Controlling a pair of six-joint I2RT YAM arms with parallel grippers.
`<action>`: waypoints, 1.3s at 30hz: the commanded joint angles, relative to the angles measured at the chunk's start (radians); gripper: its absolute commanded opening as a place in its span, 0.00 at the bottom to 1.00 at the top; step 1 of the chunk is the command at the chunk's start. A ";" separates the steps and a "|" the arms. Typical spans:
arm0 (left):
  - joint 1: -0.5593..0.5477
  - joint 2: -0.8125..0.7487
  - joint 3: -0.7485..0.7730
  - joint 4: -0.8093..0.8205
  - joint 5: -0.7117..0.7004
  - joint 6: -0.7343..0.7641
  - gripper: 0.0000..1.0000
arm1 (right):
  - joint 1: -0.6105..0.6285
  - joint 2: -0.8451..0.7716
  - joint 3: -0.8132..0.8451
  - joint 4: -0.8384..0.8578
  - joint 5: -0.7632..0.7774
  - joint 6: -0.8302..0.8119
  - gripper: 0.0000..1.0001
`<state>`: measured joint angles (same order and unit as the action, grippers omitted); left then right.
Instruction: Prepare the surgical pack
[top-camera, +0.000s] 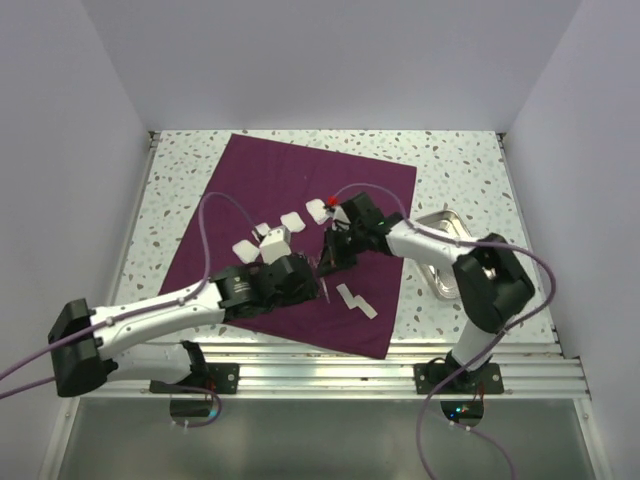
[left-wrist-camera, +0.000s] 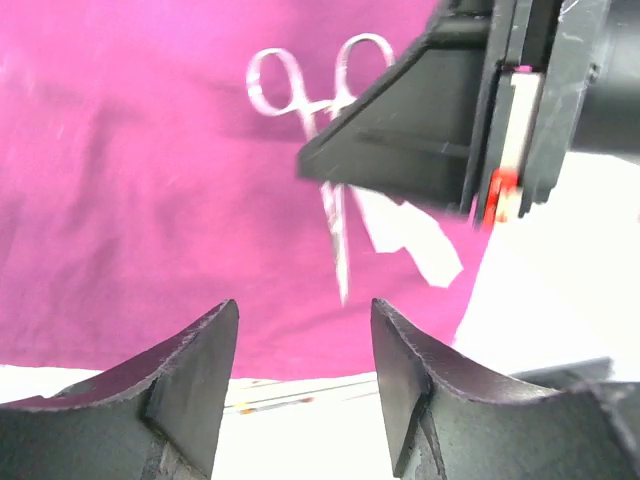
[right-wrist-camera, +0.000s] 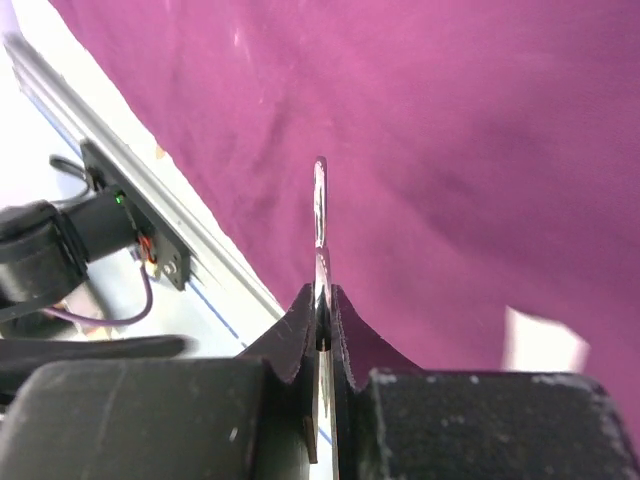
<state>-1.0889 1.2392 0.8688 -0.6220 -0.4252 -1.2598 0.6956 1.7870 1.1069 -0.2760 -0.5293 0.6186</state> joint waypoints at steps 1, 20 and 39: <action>0.000 -0.109 0.010 0.048 -0.060 0.111 0.60 | -0.129 -0.147 0.036 -0.217 0.064 -0.117 0.00; 0.282 -0.119 -0.025 0.249 0.313 0.408 0.61 | -0.729 0.084 0.338 -0.628 0.379 -0.594 0.00; 0.489 0.042 0.173 0.077 0.244 0.473 0.65 | -0.615 -0.009 0.418 -0.663 0.703 -0.464 0.63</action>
<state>-0.6552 1.2758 0.9672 -0.4950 -0.1143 -0.8326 -0.0383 1.9026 1.4792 -0.9207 -0.0360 0.0910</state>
